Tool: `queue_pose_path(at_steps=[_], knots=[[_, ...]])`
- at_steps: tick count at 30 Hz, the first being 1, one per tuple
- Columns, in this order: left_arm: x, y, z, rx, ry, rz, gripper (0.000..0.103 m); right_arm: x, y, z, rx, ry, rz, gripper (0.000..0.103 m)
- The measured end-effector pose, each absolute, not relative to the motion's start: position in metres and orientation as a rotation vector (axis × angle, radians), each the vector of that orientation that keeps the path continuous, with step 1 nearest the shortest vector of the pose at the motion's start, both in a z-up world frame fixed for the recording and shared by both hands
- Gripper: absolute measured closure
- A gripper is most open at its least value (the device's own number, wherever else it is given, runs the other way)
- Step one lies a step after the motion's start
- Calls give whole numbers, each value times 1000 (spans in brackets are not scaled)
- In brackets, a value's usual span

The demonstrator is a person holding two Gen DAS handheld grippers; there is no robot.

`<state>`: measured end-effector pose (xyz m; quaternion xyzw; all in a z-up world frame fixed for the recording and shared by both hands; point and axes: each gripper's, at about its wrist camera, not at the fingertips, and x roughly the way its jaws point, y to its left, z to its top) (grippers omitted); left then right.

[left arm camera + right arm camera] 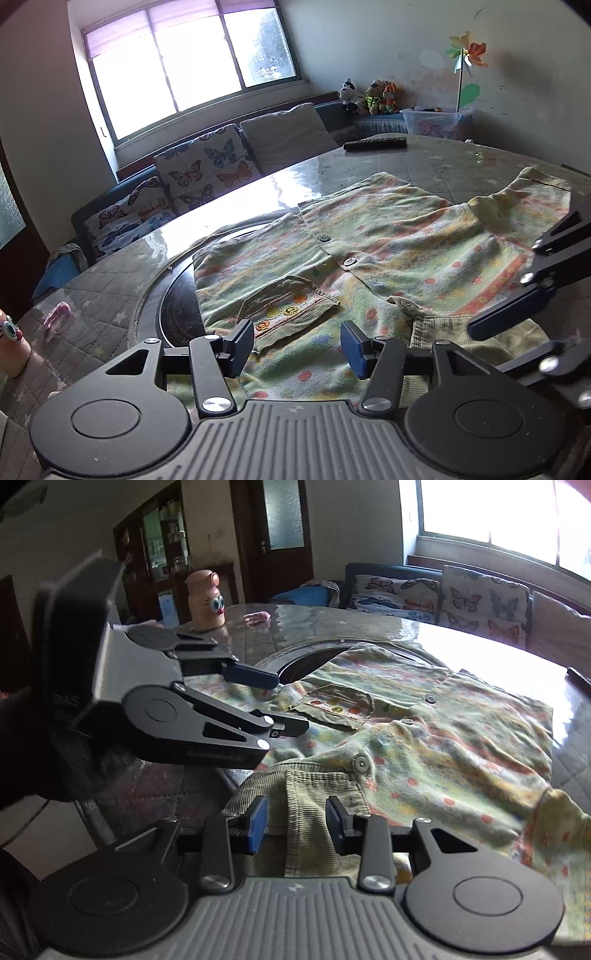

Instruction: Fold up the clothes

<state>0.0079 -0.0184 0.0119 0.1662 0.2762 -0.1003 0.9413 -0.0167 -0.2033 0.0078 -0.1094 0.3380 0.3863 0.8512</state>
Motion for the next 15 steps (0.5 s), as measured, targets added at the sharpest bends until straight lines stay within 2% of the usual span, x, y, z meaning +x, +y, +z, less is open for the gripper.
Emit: queue_pose_path(at_steps=[2,3,4,5,10,11,13,15], knots=[[2,-17,15,339,561,-220,48,-16,-200,4,-260,712,785,76],[-2,-17,16,337,561,-231,48,-14,-201,4,-259,713,769,83],[-6,-17,19,335,560,-250,48,-13,-204,4,-243,719,760,95],[-10,-19,20,332,558,-275,48,-11,-209,6,-218,722,751,98],[-29,-39,22,358,559,-454,49,1,-240,22,-57,722,697,101],[-32,-45,21,373,561,-488,51,4,-247,25,-18,723,686,101],[-35,-55,16,402,574,-541,61,10,-258,28,37,723,668,101],[-32,-58,10,418,598,-545,63,13,-262,27,61,727,659,101]])
